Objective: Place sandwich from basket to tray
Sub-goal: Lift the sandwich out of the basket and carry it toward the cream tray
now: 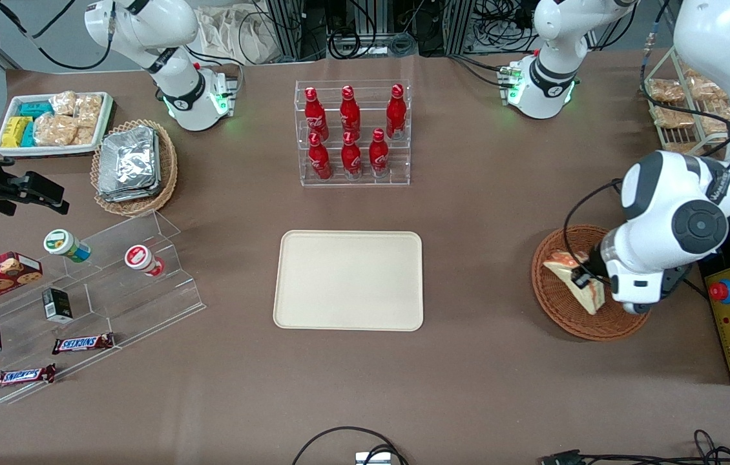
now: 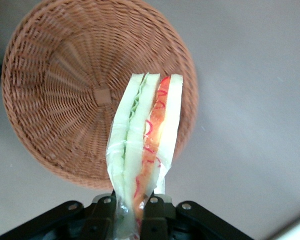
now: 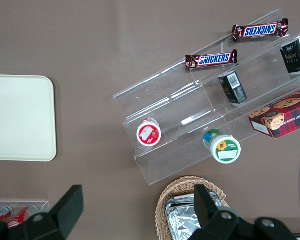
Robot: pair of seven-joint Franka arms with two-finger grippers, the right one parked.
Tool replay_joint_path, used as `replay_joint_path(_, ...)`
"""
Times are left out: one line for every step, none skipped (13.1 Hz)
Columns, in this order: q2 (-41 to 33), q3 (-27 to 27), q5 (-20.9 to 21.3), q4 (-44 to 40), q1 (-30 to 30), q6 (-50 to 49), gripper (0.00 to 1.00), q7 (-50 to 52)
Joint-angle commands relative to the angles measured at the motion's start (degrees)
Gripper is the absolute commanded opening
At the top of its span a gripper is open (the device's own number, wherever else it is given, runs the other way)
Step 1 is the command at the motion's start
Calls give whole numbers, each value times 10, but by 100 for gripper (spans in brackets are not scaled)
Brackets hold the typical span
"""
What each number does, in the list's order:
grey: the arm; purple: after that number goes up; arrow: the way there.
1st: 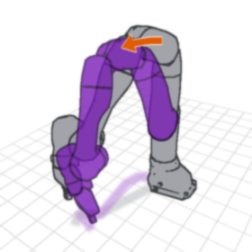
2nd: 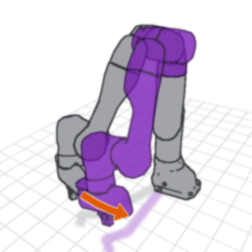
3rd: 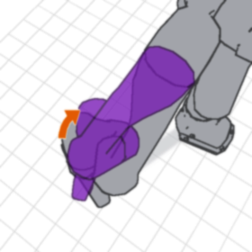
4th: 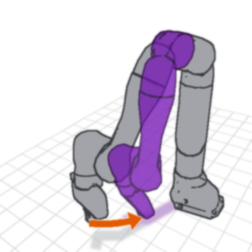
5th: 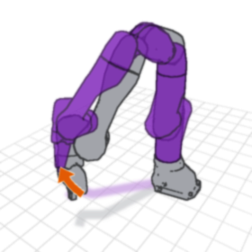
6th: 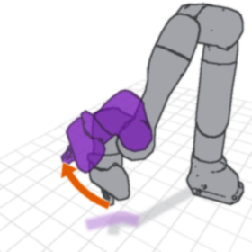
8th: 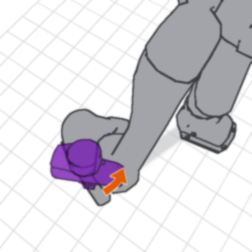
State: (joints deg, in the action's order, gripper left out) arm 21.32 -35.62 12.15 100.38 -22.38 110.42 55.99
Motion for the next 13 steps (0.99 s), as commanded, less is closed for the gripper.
replay_joint_path(12,-23,7,-60,33,-42,0,-3)
replay_joint_path(16,-23,4,-74,57,-45,0,-3)
replay_joint_path(31,-23,4,-88,79,-45,0,2)
replay_joint_path(47,-23,3,-104,101,-45,0,-3)
replay_joint_path(65,-23,8,-121,126,-44,0,-4)
replay_joint_path(85,-22,9,-144,158,-44,0,-4)
replay_joint_path(106,-21,10,-165,180,-44,0,-4)
replay_joint_path(125,-21,9,-180,195,-42,0,-4)
replay_joint_path(139,-21,10,-194,216,-38,0,-4)
replay_joint_path(153,-20,10,-204,242,-36,0,-4)
replay_joint_path(169,-17,20,-207,267,-35,0,-4)
replay_joint_path(188,-18,46,-207,288,-28,0,-4)
replay_joint_path(204,-18,72,-206,306,-17,0,-7)
